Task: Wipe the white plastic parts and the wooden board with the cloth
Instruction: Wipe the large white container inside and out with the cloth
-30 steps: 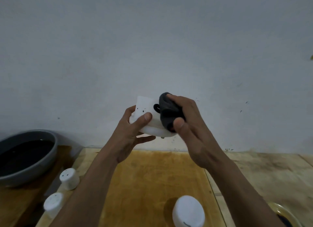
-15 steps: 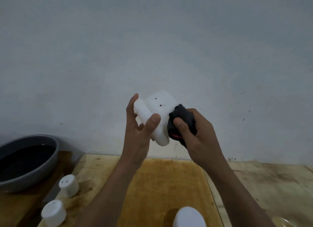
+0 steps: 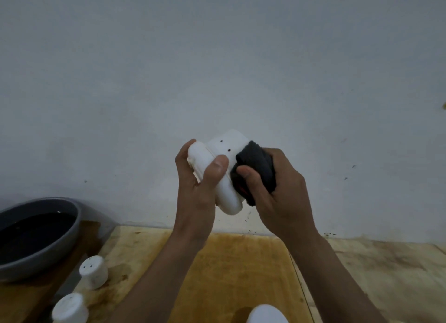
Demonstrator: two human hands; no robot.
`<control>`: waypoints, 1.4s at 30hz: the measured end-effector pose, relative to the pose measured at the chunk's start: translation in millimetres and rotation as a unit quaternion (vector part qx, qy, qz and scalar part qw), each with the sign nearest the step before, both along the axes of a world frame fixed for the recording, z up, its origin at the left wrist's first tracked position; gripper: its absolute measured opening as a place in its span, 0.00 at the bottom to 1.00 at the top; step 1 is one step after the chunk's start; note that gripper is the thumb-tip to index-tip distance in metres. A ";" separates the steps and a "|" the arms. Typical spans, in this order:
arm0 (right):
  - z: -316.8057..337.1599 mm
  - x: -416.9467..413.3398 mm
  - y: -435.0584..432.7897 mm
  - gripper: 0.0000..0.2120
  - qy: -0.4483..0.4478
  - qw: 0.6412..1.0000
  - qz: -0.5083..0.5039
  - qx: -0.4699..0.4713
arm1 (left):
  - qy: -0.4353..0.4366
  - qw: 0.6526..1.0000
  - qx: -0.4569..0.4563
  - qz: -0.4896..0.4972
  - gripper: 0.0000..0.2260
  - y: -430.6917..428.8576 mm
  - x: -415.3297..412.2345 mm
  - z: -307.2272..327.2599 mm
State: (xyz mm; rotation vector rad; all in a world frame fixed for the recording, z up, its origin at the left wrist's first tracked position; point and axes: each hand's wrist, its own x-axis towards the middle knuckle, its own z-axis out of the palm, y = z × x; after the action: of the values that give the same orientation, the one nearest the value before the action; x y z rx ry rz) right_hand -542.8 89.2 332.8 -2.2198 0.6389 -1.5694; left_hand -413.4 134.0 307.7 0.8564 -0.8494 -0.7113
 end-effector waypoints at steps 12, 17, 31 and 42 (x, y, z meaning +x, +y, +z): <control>-21.0 -12.8 -3.8 0.12 0.023 0.997 0.010 0.073 | 0.185 0.927 0.254 -0.203 0.43 -2.7 14.0 7.3; 4.4 -15.1 -2.9 0.14 -0.033 0.988 0.039 0.145 | -0.030 0.993 0.096 -0.063 0.48 -0.3 -6.3 0.8; -24.7 -23.6 -7.1 0.15 0.060 0.995 -0.009 0.080 | 0.183 0.920 0.252 -0.237 0.41 -5.8 8.5 2.7; -13.1 -21.9 5.3 0.14 0.020 0.980 0.074 0.184 | -0.001 0.997 -0.005 -0.073 0.34 -4.6 -2.2 -24.4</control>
State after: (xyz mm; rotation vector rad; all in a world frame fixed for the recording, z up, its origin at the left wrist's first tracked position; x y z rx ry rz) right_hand -564.7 94.5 319.7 -1.9748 0.6938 -1.2225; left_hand -415.6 129.5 283.2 0.7920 -0.9229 -0.8332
